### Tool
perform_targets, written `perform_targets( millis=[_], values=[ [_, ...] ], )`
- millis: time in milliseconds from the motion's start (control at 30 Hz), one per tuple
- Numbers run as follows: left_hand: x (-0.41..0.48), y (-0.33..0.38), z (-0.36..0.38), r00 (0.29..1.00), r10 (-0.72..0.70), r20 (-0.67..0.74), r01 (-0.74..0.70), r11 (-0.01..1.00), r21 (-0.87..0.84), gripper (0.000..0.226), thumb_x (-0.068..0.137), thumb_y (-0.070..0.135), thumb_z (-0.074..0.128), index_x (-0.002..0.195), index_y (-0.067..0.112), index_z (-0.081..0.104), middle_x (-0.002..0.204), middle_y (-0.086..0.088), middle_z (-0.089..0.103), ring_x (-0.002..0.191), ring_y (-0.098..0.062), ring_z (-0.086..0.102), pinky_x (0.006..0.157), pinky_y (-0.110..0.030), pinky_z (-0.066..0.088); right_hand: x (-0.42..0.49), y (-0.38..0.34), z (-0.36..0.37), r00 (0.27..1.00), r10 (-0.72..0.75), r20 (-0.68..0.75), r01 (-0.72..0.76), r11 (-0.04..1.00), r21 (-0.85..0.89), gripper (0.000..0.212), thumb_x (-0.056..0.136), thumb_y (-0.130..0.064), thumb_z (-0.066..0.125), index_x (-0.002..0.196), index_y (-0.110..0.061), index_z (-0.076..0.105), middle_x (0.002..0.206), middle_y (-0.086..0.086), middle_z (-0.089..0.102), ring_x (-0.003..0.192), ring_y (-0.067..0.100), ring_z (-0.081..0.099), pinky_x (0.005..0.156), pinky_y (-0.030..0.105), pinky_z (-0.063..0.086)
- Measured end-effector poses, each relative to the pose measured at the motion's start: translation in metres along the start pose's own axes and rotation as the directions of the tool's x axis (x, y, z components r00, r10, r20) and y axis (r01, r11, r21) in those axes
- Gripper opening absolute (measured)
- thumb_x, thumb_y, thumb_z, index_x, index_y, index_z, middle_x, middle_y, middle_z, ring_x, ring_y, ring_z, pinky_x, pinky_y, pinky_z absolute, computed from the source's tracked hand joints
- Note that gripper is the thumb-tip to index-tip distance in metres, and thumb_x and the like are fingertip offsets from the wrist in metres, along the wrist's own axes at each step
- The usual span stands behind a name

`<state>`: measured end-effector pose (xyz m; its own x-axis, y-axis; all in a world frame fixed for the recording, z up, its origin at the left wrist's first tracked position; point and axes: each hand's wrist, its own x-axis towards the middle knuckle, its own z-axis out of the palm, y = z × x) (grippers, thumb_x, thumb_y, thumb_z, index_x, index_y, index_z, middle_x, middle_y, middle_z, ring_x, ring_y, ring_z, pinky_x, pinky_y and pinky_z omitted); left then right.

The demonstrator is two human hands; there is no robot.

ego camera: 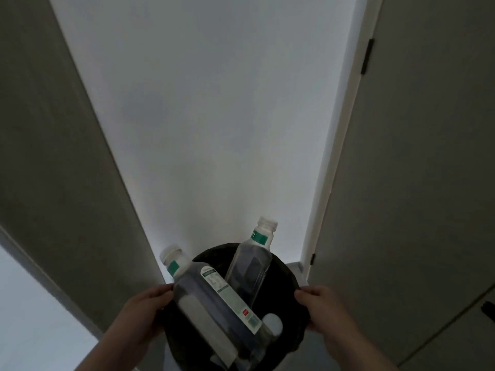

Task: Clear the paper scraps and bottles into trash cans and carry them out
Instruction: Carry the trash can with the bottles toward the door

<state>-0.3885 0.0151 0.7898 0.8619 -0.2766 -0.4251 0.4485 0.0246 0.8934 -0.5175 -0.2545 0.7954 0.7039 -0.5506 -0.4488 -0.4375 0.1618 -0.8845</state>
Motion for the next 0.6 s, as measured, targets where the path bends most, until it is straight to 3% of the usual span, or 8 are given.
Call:
perform_targets(
  millis=[167, 300, 433, 467, 533, 600],
  values=[
    [0.084, 0.004, 0.015, 0.998, -0.06, -0.005, 0.06, 0.998, -0.01, 0.025, 0.091, -0.003, 0.047, 0.11, -0.006, 0.062, 0.107, -0.027, 0.067, 0.1, -0.036, 0.061, 0.082, -0.037, 0.05, 0.076, -0.021, 0.004, 0.999, 0.042, -0.009, -0.042, 0.999, -0.016, 0.022, 0.086, -0.001, 0.059, 0.068, -0.008, 0.07, 0.078, 0.018, 0.073, 0.073, 0.028, 0.069, 0.062, 0.038, 0.058],
    [0.156, 0.006, 0.035, 0.994, -0.113, 0.001, 0.113, 0.994, -0.004, 0.022, 0.089, -0.006, 0.048, 0.101, -0.003, 0.065, 0.098, -0.024, 0.07, 0.09, -0.035, 0.063, 0.071, -0.036, 0.057, 0.143, -0.034, 0.009, 0.995, 0.092, -0.044, -0.094, 0.995, -0.043, 0.025, 0.085, 0.0, 0.059, 0.063, -0.008, 0.07, 0.066, 0.012, 0.072, 0.064, 0.025, 0.068, 0.055, 0.031, 0.053],
    [0.207, 0.006, 0.052, 0.988, -0.142, 0.064, 0.139, 0.989, 0.055, 0.018, 0.08, 0.003, 0.065, 0.095, 0.008, 0.075, 0.107, -0.022, 0.069, 0.101, -0.035, 0.064, 0.097, -0.048, 0.046, 0.198, -0.046, 0.008, 0.986, 0.135, -0.101, -0.144, 0.986, -0.081, 0.025, 0.085, -0.001, 0.059, 0.064, -0.011, 0.069, 0.061, 0.007, 0.07, 0.059, 0.022, 0.065, 0.05, 0.028, 0.05],
    [0.218, 0.005, 0.056, 0.986, -0.151, 0.065, 0.146, 0.987, 0.069, 0.022, 0.077, 0.004, 0.067, 0.098, 0.006, 0.073, 0.105, -0.022, 0.069, 0.098, -0.034, 0.065, 0.094, -0.048, 0.048, 0.21, -0.046, 0.008, 0.984, 0.14, -0.112, -0.15, 0.984, -0.091, 0.022, 0.085, -0.002, 0.059, 0.067, -0.009, 0.07, 0.063, 0.008, 0.07, 0.059, 0.021, 0.064, 0.051, 0.027, 0.049],
    [0.234, 0.004, 0.069, 0.984, -0.17, 0.043, 0.166, 0.982, 0.084, 0.018, 0.084, -0.002, 0.059, 0.099, 0.002, 0.069, 0.09, -0.021, 0.071, 0.078, -0.03, 0.067, 0.069, -0.036, 0.056, 0.233, -0.045, 0.007, 0.979, 0.149, -0.14, -0.165, 0.98, -0.111, 0.022, 0.085, -0.002, 0.058, 0.067, -0.007, 0.069, 0.058, 0.006, 0.066, 0.053, 0.018, 0.059, 0.047, 0.024, 0.045],
    [0.247, 0.005, 0.082, 0.981, -0.192, 0.014, 0.189, 0.975, 0.117, 0.019, 0.09, -0.002, 0.052, 0.098, 0.006, 0.067, 0.078, -0.015, 0.071, 0.061, -0.021, 0.064, 0.048, -0.025, 0.05, 0.252, -0.045, 0.005, 0.976, 0.161, -0.15, -0.182, 0.972, -0.145, 0.022, 0.086, -0.003, 0.057, 0.068, -0.007, 0.07, 0.053, 0.004, 0.061, 0.046, 0.014, 0.054, 0.041, 0.019, 0.04]
  ],
)
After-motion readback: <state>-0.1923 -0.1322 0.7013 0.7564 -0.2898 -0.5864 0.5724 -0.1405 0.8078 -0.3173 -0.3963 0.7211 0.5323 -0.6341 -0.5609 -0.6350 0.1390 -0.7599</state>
